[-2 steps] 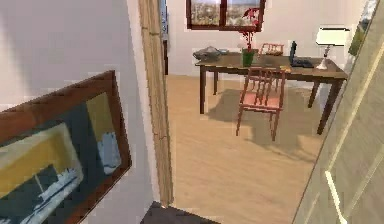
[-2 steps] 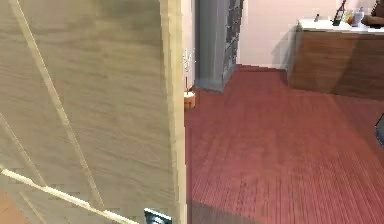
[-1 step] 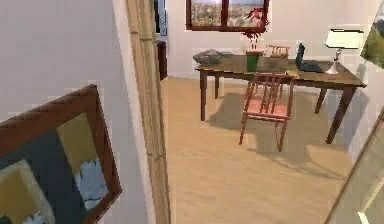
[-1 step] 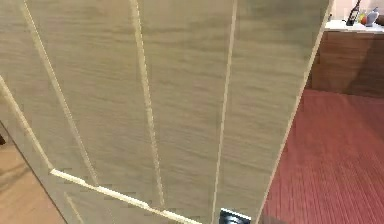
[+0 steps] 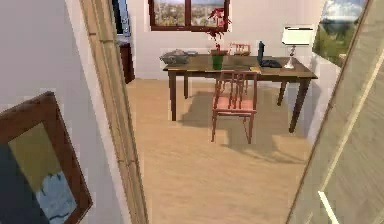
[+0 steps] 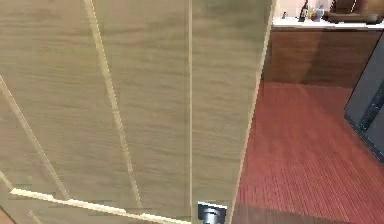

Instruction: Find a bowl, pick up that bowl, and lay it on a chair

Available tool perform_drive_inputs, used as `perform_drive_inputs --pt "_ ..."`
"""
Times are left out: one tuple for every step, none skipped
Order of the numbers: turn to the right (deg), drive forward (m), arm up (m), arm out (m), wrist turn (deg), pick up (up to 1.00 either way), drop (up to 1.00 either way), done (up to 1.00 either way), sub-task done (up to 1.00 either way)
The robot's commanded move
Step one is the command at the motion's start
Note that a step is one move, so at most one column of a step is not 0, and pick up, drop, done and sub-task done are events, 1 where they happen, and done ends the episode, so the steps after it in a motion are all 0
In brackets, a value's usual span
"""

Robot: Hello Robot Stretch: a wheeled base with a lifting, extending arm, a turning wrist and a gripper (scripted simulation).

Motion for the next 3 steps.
perform_drive_inputs --pt "0.0 0.90 0.00 0.00 0.0 0.00 0.00 0.00 0.00" --pt "-24.0 0.00 0.00 0.00 0.0 0.00 0.00 0.00 0.00" --pt "0.0 1.00 0.00 0.00 0.0 0.00 0.00 0.00 0.00"
